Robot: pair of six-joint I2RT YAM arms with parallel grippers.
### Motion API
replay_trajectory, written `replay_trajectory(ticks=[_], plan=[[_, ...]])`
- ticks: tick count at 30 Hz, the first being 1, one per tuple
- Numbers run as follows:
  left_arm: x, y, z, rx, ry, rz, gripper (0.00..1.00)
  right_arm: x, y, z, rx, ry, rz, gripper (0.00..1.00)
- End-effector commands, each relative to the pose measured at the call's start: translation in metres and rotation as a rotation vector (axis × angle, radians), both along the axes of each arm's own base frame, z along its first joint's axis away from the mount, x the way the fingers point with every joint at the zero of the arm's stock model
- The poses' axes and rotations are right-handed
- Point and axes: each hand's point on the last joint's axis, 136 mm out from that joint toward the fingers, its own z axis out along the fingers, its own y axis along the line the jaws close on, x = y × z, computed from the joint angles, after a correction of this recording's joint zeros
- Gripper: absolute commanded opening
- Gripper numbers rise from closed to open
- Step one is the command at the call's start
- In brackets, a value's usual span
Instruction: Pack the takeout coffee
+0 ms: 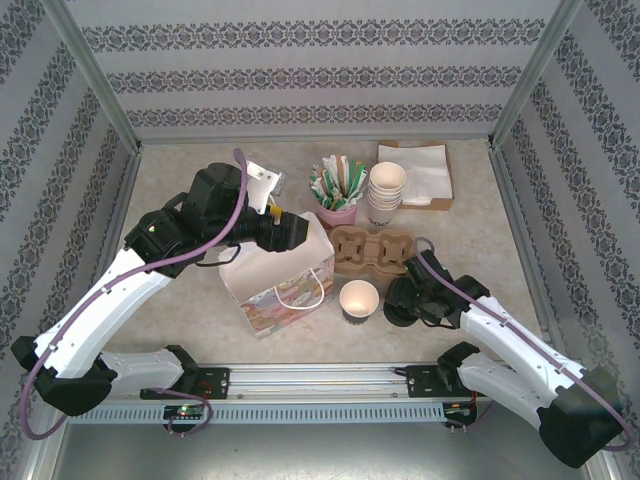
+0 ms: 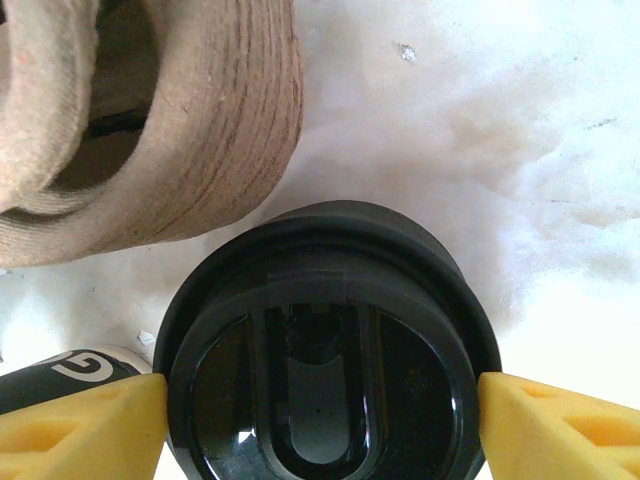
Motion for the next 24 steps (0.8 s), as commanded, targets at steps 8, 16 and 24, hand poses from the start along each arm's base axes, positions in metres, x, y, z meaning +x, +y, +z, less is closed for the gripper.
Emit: replay_trajectory(ticks=[8,16,24], plan=[[-0.005,-0.004,0.001,0.009,0.006,-0.015,0.73,-0.001,-0.008,-0.008,-0.032,0.007,-0.013,0.8],[-0.004,-0.004,0.002,0.012,0.004,-0.015,0.73,-0.002,-0.009,-0.003,-0.029,-0.004,-0.014,0.73],[-0.004,-0.004,0.001,0.016,0.005,-0.016,0.73,-0.002,-0.01,0.014,-0.015,-0.039,-0.011,0.7]])
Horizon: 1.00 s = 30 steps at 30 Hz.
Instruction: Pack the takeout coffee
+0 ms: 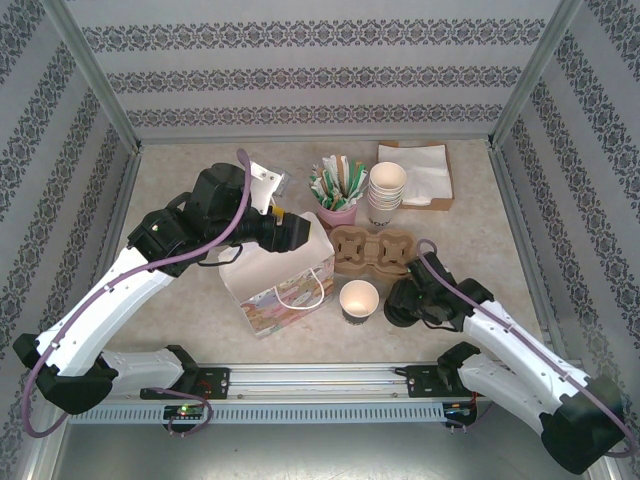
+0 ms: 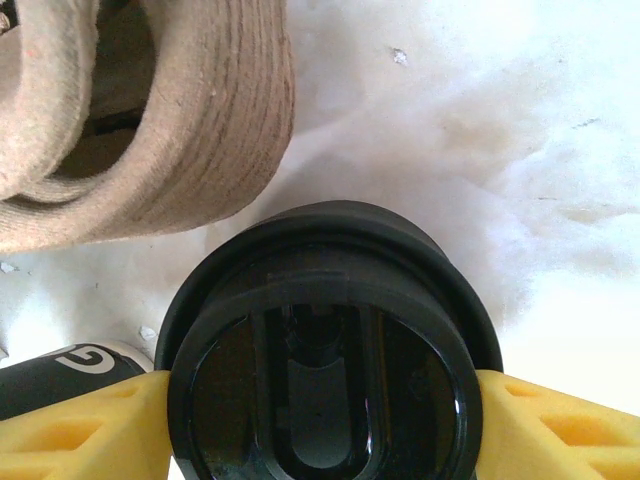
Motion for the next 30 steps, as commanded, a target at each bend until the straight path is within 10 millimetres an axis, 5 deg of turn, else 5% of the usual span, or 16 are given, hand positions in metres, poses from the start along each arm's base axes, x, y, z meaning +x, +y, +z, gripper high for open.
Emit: replay_trajectory(ticks=[1,18,24,30], plan=[[-0.005,-0.002,0.003,0.011,-0.001,-0.011,0.73,0.001,-0.006,0.012,-0.018,-0.019,-0.007,0.71],[-0.008,0.004,0.012,-0.017,-0.038,0.0,0.73,0.002,0.01,0.1,-0.013,-0.135,0.213,0.66],[-0.01,0.009,0.014,-0.027,-0.051,0.017,0.73,0.0,0.05,0.125,-0.038,-0.173,0.389,0.66],[-0.012,0.014,0.016,-0.036,-0.067,0.03,0.73,-0.003,0.09,0.116,-0.074,-0.118,0.535,0.65]])
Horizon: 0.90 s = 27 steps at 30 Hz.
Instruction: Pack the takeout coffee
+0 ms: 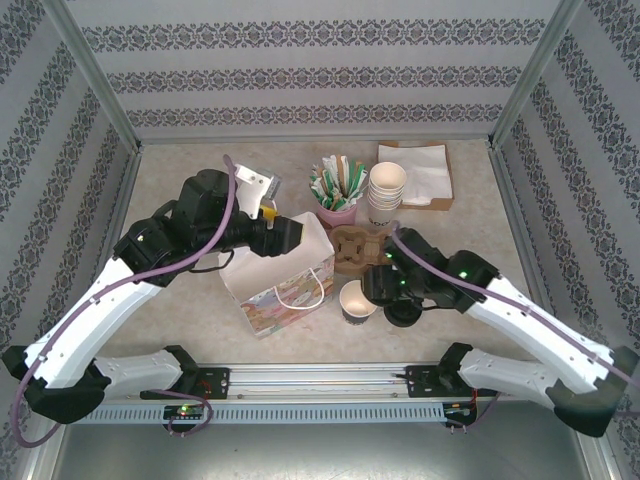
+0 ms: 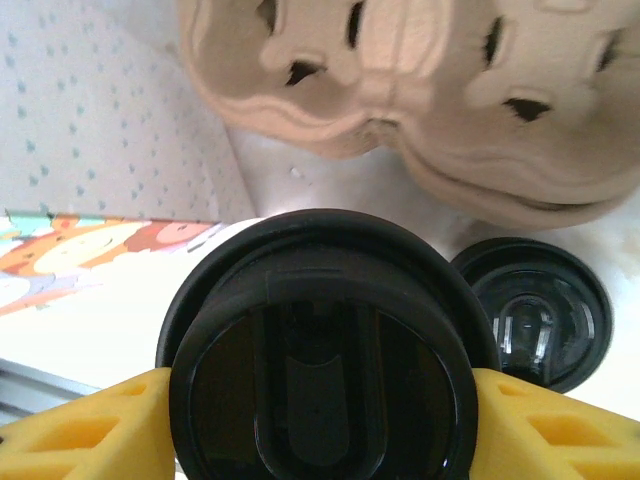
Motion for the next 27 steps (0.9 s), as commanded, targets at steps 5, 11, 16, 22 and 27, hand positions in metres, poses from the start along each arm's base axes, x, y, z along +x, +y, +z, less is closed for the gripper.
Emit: replay_trajectory(ticks=[5,11,16,22,27], plan=[[-0.002,0.004,0.004,-0.015,-0.032,0.022,0.73,0.0,0.024,-0.012,-0.084,-0.004,0.104,0.65],[-0.001,0.004,0.002,-0.006,-0.032,0.022,0.73,0.002,0.027,-0.022,-0.135,0.0,0.121,0.65],[0.0,0.004,0.001,0.001,-0.038,0.024,0.73,0.006,0.034,-0.028,-0.128,-0.001,0.125,0.65],[0.0,0.006,-0.001,0.01,-0.037,0.027,0.73,0.006,0.043,-0.034,-0.114,0.021,0.14,0.65],[0.0,0.006,-0.002,0.014,-0.038,0.029,0.73,0.004,0.042,-0.038,-0.123,0.038,0.144,0.66]])
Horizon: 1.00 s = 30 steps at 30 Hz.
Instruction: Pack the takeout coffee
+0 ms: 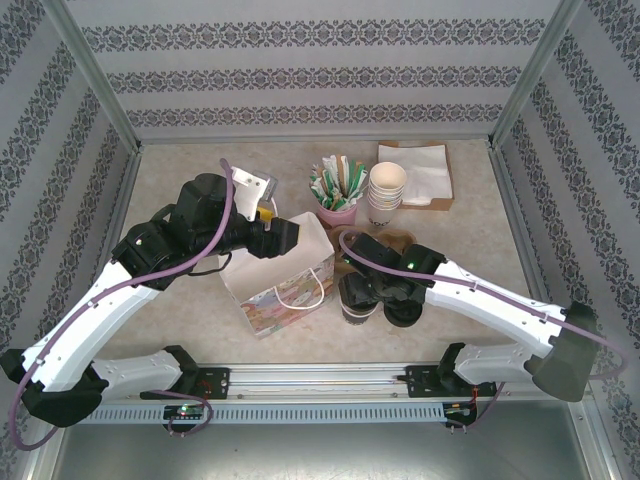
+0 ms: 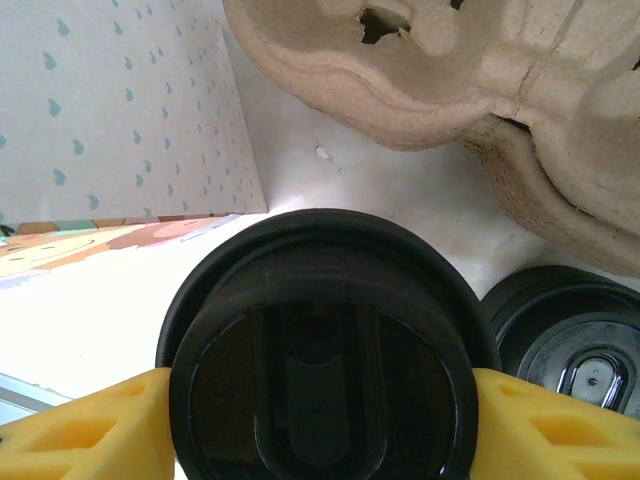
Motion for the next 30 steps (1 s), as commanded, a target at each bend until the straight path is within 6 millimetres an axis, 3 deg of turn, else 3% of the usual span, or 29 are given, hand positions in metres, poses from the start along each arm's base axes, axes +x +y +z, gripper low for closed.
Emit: replay_trajectory(ticks=[1,19,30], plan=[[-0.001,-0.001,0.003,-0.003,-0.025,-0.004,0.73,-0.003,0.002,-0.001,-0.006,0.005,0.022,0.66],[-0.001,-0.001,0.001,0.003,-0.02,-0.002,0.73,-0.012,-0.006,-0.013,-0.095,0.034,0.041,0.67],[-0.001,0.0,-0.001,0.006,-0.019,0.003,0.73,-0.012,-0.002,-0.019,-0.095,0.044,0.048,0.67]])
